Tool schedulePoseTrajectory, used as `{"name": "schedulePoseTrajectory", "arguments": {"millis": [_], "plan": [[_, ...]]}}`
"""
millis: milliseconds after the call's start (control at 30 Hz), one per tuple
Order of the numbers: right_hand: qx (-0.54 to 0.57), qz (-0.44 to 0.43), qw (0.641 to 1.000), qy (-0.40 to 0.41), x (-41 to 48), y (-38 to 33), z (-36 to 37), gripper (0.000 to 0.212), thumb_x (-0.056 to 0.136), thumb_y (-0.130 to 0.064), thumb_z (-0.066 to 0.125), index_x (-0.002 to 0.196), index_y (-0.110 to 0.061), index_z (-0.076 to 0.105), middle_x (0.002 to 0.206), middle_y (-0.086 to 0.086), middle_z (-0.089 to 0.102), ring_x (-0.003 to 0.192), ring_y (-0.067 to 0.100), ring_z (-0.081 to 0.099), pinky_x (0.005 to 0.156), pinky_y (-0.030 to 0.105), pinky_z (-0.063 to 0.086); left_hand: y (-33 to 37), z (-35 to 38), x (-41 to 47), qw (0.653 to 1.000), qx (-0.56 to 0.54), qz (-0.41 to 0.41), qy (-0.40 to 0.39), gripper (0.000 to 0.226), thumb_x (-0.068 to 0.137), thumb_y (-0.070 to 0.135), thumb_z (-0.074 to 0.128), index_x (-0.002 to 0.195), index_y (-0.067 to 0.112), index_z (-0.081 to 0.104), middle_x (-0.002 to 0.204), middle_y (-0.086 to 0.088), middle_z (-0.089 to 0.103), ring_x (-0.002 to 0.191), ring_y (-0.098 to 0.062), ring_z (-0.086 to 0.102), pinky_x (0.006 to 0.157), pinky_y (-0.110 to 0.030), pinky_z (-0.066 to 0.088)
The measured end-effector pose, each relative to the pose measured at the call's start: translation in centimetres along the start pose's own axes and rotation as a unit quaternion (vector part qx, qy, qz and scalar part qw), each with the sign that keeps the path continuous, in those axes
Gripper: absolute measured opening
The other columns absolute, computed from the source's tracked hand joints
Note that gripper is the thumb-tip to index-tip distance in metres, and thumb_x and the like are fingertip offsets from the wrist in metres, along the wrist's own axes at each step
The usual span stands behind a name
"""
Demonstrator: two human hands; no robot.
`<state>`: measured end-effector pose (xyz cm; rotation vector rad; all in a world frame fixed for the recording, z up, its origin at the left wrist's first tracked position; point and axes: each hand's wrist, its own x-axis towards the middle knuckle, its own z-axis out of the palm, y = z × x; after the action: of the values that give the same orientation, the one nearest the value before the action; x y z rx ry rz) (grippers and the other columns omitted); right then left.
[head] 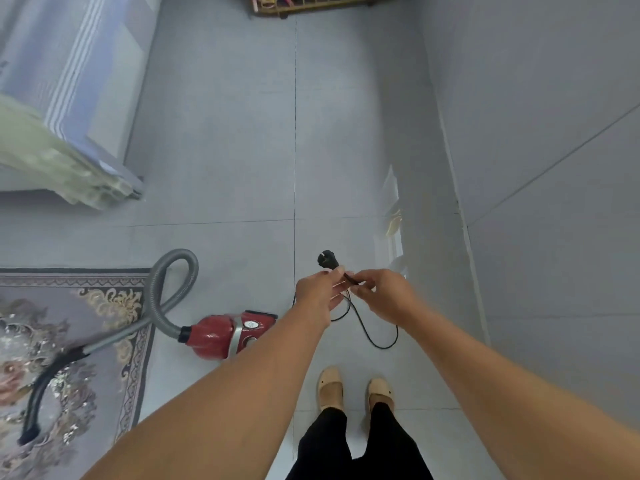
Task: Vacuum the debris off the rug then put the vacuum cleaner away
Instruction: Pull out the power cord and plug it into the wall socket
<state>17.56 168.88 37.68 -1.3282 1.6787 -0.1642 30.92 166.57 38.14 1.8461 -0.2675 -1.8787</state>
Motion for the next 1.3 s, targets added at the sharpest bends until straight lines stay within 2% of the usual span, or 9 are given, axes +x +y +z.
{"name": "schedulePoseTrajectory", "arguments": {"millis": [133, 233, 367, 533, 633, 800, 967, 1133, 1300], "plan": [[0.026, -0.02, 0.999, 0.027, -3.3, -3.2, -2.8, 0.029, 0.097, -0.034, 0.054, 0.124, -0.032, 0.065, 0.088, -0.005, 0.071, 0.067, 0.006, 0.059, 0.07, 0.023, 0.049, 2.6, 0.4, -4.7, 0.998, 0.007, 0.041, -0.043, 0.008, 0.092, 0.018, 0.063, 0.092, 0.011, 0.068, 0.085, -0.002, 0.074, 0.082, -0.015, 0.068, 0.093, -0.035, 0.047], [0.063, -0.028, 0.997, 0.026, -5.4, -5.1, -5.4, 0.024, 0.097, -0.035, 0.054, 0.11, -0.024, 0.071, 0.082, -0.005, 0.072, 0.064, 0.009, 0.061, 0.077, 0.032, 0.055, 4.4, 0.9, -7.4, 0.992, 0.045, 0.091, -0.078, 0.015, 0.09, 0.024, 0.066, 0.101, 0.014, 0.069, 0.083, 0.001, 0.075, 0.083, -0.015, 0.068, 0.092, -0.036, 0.047], [0.075, -0.016, 0.996, 0.044, -8.0, -6.8, -9.2, 0.03, 0.097, -0.043, 0.052, 0.096, -0.019, 0.07, 0.083, -0.007, 0.073, 0.064, 0.006, 0.064, 0.069, 0.024, 0.05, 6.7, 2.5, -10.6, 0.967, 0.123, 0.165, -0.149, 0.021, 0.093, 0.03, 0.06, 0.11, 0.02, 0.07, 0.086, -0.001, 0.073, 0.094, -0.018, 0.068, 0.098, -0.039, 0.047], [0.142, -0.01, 0.981, 0.134, -10.9, -7.7, -12.9, 0.027, 0.096, -0.039, 0.056, 0.105, -0.016, 0.066, 0.093, -0.004, 0.072, 0.069, 0.006, 0.066, 0.063, 0.019, 0.046, 8.9, 5.7, -13.6, 0.921, 0.218, 0.233, -0.222, 0.024, 0.096, 0.028, 0.057, 0.117, 0.019, 0.065, 0.091, 0.001, 0.073, 0.096, -0.016, 0.068, 0.092, -0.036, 0.052], [0.271, 0.01, 0.943, 0.192, -12.4, -7.4, -14.6, 0.023, 0.095, -0.034, 0.058, 0.109, -0.015, 0.063, 0.092, 0.0, 0.071, 0.067, 0.006, 0.063, 0.058, 0.016, 0.044, 9.8, 8.2, -15.3, 0.891, 0.268, 0.266, -0.251, 0.024, 0.095, 0.028, 0.057, 0.118, 0.021, 0.063, 0.1, -0.001, 0.073, 0.094, -0.013, 0.07, 0.085, -0.028, 0.053], [0.432, 0.049, 0.867, 0.242, -14.6, -5.6, -18.8, 0.026, 0.094, -0.038, 0.059, 0.101, -0.016, 0.071, 0.089, 0.002, 0.072, 0.077, 0.01, 0.062, 0.066, 0.022, 0.044, 10.3, 13.8, -17.5, 0.846, 0.321, 0.306, -0.295, 0.026, 0.095, 0.025, 0.059, 0.12, 0.019, 0.065, 0.078, -0.004, 0.065, 0.069, -0.015, 0.059, 0.072, -0.026, 0.054], [0.518, 0.068, 0.811, 0.262, -16.8, -3.1, -23.8, 0.03, 0.095, -0.038, 0.058, 0.101, -0.013, 0.072, 0.089, 0.006, 0.071, 0.084, 0.014, 0.064, 0.067, 0.024, 0.04, 10.4, 20.7, -19.4, 0.777, 0.381, 0.364, -0.345, 0.028, 0.098, 0.011, 0.051, 0.12, 0.018, 0.067, 0.065, -0.001, 0.055, 0.053, -0.008, 0.044, 0.052, -0.015, 0.039], [0.587, 0.076, 0.748, 0.301, -18.6, 0.2, -30.0, 0.022, 0.098, -0.031, 0.056, 0.093, -0.014, 0.069, 0.08, 0.003, 0.069, 0.076, 0.012, 0.064, 0.067, 0.023, 0.039, 10.1, 29.4, -20.8, 0.719, 0.433, 0.432, -0.33, 0.022, 0.095, 0.009, 0.055, 0.113, 0.007, 0.067, 0.064, -0.004, 0.059, 0.044, -0.007, 0.046, 0.051, -0.016, 0.042], [0.621, 0.091, 0.712, 0.314, -17.8, 5.2, -35.6, 0.022, 0.095, -0.032, 0.06, 0.101, -0.013, 0.071, 0.09, 0.003, 0.074, 0.083, 0.014, 0.067, 0.065, 0.023, 0.043, 9.0, 37.9, -20.1, 0.672, 0.485, 0.493, -0.264, 0.017, 0.089, 0.019, 0.064, 0.105, 0.014, 0.069, 0.071, -0.003, 0.065, 0.06, -0.018, 0.057, 0.07, -0.032, 0.051]]}}
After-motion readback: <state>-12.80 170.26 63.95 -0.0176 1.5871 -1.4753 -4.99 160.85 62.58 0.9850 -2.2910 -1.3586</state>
